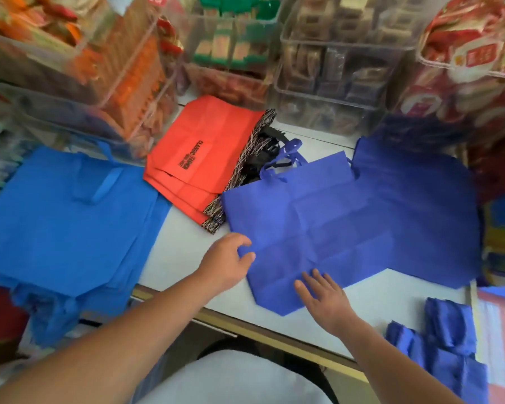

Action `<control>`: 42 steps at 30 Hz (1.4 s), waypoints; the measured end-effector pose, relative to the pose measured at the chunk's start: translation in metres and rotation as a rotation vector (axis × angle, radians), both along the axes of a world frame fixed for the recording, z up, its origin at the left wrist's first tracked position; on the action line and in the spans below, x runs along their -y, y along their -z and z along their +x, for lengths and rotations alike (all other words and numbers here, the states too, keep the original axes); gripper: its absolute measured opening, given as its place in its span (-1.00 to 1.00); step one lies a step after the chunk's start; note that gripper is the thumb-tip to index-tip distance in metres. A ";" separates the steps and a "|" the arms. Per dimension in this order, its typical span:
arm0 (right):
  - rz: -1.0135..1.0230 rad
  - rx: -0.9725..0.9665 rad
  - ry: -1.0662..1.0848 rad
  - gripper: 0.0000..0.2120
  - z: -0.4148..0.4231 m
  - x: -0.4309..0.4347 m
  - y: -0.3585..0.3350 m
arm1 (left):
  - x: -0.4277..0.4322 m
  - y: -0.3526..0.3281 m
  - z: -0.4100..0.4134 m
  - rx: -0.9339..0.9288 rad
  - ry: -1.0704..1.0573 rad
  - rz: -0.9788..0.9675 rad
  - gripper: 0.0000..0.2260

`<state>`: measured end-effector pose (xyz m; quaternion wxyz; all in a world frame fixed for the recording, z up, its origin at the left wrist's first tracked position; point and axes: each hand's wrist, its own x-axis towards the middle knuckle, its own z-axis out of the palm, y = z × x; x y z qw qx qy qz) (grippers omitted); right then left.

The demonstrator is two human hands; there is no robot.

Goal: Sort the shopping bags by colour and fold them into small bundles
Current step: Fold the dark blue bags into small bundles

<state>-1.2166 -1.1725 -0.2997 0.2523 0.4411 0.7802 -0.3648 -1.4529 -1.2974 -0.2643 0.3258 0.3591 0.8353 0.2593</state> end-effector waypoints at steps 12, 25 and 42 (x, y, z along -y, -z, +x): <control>0.288 -0.128 -0.103 -0.27 0.014 0.054 0.019 | 0.059 0.085 0.014 -0.257 0.463 -0.128 -0.23; 0.482 -0.036 -0.174 -0.20 0.032 0.025 0.054 | 0.059 0.107 -0.023 -0.248 0.470 0.088 -0.57; -0.113 -0.241 0.179 -0.20 0.098 -0.008 -0.081 | 0.009 0.013 -0.067 0.242 0.048 0.115 -0.94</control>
